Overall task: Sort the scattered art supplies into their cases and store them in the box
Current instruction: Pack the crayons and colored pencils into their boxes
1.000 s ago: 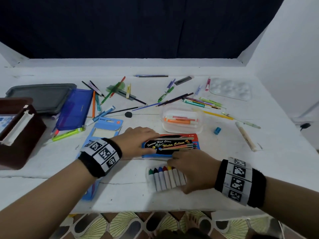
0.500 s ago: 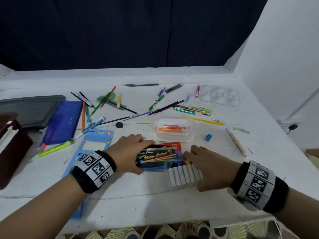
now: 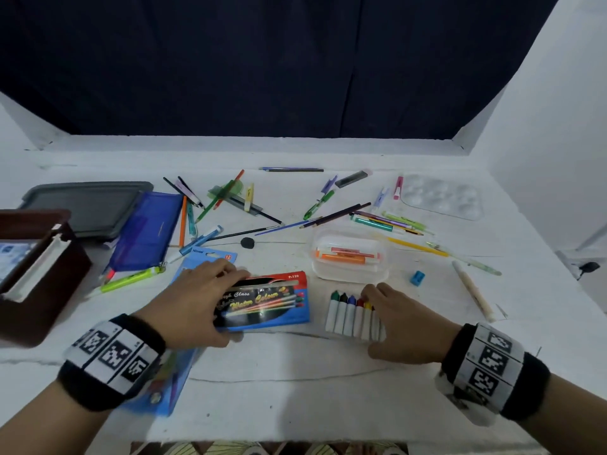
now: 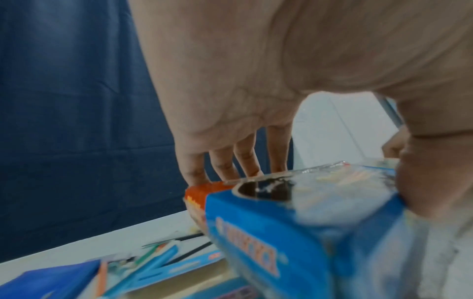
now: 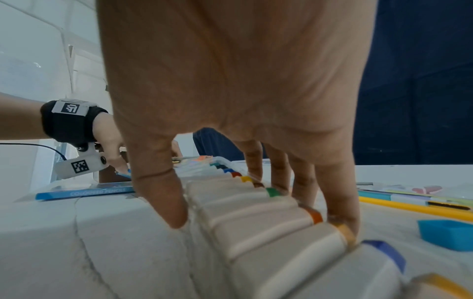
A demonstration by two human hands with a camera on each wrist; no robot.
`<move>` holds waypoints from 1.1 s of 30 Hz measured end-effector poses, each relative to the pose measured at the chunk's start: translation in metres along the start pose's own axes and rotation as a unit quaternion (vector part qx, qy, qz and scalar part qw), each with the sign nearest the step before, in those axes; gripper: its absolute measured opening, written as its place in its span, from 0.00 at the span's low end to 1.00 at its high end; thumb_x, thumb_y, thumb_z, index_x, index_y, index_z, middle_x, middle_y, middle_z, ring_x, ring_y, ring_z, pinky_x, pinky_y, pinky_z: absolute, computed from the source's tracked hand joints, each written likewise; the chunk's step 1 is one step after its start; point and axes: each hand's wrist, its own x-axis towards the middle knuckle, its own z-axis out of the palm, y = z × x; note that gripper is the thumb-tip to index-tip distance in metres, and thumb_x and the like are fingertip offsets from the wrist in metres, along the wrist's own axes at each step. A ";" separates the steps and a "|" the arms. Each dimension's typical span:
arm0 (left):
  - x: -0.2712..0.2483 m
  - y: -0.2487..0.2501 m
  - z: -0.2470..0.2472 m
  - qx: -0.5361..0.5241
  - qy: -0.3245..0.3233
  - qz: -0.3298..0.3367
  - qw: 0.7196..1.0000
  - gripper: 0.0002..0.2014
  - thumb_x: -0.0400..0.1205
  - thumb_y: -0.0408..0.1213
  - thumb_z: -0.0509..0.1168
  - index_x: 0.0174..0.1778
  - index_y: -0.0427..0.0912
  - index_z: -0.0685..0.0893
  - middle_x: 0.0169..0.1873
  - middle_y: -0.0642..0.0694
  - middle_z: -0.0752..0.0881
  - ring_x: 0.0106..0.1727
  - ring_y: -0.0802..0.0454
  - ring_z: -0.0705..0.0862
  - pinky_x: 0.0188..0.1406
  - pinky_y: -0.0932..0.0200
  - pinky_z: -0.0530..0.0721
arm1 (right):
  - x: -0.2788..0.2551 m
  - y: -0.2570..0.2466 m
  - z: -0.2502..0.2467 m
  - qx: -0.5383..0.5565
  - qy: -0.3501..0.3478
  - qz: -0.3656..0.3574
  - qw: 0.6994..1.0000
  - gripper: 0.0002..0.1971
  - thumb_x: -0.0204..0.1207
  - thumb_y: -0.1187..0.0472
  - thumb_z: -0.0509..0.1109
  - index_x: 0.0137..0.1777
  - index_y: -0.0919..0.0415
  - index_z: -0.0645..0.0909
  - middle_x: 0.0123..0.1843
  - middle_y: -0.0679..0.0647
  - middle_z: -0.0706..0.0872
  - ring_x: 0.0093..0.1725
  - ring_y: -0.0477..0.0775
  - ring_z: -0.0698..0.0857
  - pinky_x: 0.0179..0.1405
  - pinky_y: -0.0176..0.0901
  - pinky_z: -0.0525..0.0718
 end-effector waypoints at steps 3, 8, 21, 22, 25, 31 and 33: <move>-0.018 -0.018 -0.003 -0.039 -0.024 -0.005 0.999 0.49 0.58 0.62 0.71 0.79 0.65 0.65 0.61 0.66 0.70 0.61 0.63 0.73 0.63 0.62 0.77 | 0.006 -0.008 0.002 0.009 0.001 -0.008 1.000 0.37 0.70 0.40 0.74 0.73 0.52 0.62 0.63 0.48 0.71 0.58 0.49 0.74 0.55 0.42 0.78; -0.039 -0.025 0.003 -0.077 -0.052 -0.003 0.996 0.48 0.60 0.57 0.73 0.78 0.69 0.62 0.61 0.69 0.69 0.64 0.67 0.72 0.63 0.66 0.78 | 0.018 -0.025 0.002 0.021 0.014 -0.015 1.000 0.37 0.70 0.39 0.74 0.74 0.53 0.63 0.64 0.49 0.72 0.56 0.49 0.74 0.55 0.42 0.78; -0.044 -0.021 0.016 -0.082 -0.019 -0.025 0.996 0.47 0.60 0.61 0.75 0.78 0.71 0.64 0.61 0.71 0.70 0.63 0.67 0.74 0.58 0.67 0.81 | 0.025 -0.051 0.006 -0.027 0.016 -0.066 0.997 0.41 0.67 0.40 0.76 0.76 0.52 0.64 0.59 0.48 0.71 0.54 0.49 0.73 0.54 0.47 0.82; -0.044 -0.020 0.016 -0.080 -0.023 -0.025 0.996 0.47 0.61 0.61 0.75 0.78 0.70 0.64 0.61 0.71 0.70 0.63 0.68 0.74 0.58 0.67 0.81 | 0.025 -0.052 0.006 -0.034 0.011 -0.070 0.997 0.41 0.68 0.41 0.76 0.77 0.52 0.63 0.60 0.49 0.71 0.55 0.50 0.73 0.55 0.47 0.82; -0.043 -0.018 0.016 -0.073 -0.033 -0.022 0.997 0.47 0.61 0.62 0.75 0.79 0.68 0.64 0.61 0.71 0.69 0.63 0.68 0.73 0.59 0.68 0.80 | 0.025 -0.054 0.006 -0.054 -0.002 -0.080 0.995 0.41 0.69 0.42 0.75 0.79 0.53 0.63 0.63 0.50 0.72 0.57 0.51 0.74 0.58 0.49 0.83; -0.039 -0.016 0.018 -0.054 -0.039 -0.026 0.997 0.48 0.62 0.63 0.75 0.80 0.67 0.63 0.62 0.70 0.69 0.62 0.67 0.73 0.59 0.68 0.79 | 0.029 -0.051 0.006 -0.067 -0.003 -0.080 0.994 0.42 0.69 0.45 0.75 0.80 0.55 0.63 0.66 0.51 0.72 0.60 0.53 0.75 0.60 0.50 0.82; -0.038 -0.015 0.017 -0.051 -0.039 -0.031 0.997 0.48 0.64 0.61 0.75 0.81 0.67 0.62 0.63 0.69 0.69 0.63 0.67 0.72 0.61 0.68 0.78 | 0.030 -0.049 0.008 -0.064 -0.002 -0.082 0.995 0.44 0.71 0.46 0.74 0.84 0.56 0.59 0.70 0.52 0.72 0.65 0.54 0.75 0.65 0.50 0.80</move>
